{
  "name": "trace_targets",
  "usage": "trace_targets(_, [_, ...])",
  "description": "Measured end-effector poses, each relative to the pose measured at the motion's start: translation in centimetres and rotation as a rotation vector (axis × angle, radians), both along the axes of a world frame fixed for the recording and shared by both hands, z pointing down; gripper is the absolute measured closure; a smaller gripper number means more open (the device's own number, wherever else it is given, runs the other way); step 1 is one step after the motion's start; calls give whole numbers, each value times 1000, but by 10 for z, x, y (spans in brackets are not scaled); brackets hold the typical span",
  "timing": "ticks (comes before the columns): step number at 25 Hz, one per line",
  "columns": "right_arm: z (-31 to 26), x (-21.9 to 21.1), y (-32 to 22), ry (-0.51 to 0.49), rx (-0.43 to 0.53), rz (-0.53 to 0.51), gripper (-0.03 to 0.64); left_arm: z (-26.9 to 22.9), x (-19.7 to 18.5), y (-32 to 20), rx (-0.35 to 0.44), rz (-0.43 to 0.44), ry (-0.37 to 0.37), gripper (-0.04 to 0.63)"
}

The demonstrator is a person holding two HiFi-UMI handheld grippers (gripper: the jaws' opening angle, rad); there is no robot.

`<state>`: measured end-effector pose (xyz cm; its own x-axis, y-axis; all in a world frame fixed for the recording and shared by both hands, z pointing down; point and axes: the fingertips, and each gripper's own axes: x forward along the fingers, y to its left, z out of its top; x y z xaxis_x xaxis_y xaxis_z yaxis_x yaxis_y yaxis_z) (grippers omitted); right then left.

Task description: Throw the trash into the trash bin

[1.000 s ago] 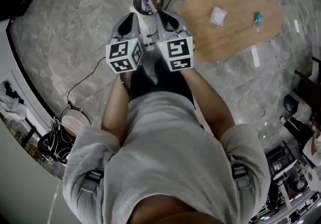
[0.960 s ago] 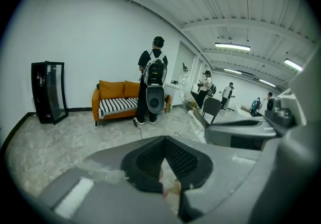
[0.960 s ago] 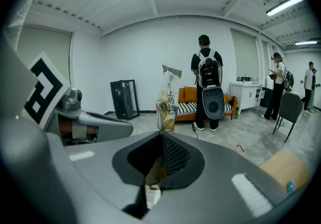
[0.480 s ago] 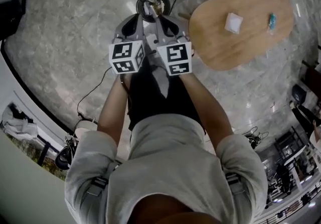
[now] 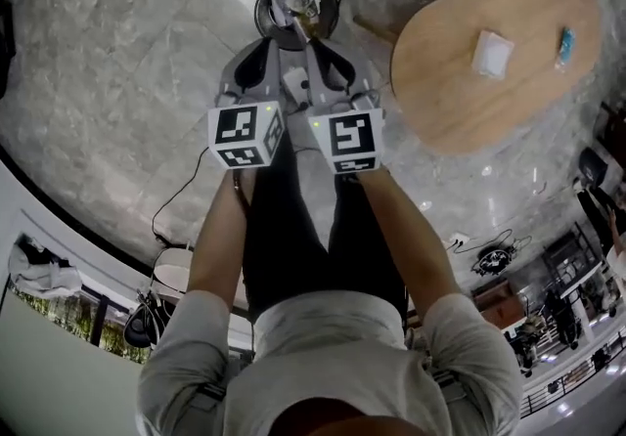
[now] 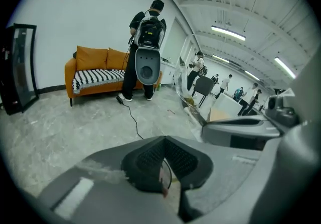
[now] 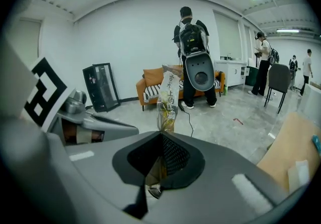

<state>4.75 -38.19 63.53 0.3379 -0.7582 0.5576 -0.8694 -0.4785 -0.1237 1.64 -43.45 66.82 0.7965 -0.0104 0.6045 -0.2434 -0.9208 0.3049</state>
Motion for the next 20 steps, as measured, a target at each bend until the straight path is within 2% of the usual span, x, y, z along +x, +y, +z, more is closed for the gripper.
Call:
trace_targets(4, [53, 2, -4, -28, -20, -12, 606, 52, 3, -6, 30, 8, -16, 580])
trace_targets(11, [153, -8, -1, -78, -106, -69, 606, 142, -11, -7, -23, -65, -58, 580])
trace_targets(15, [210, -8, -1, -114, -190, -87, 606, 183, -13, -8, -20, -65, -79, 580])
trace_targets(20, [270, -19, 1, -191, -320, -79, 606, 239, -28, -1, -69, -72, -147, 580])
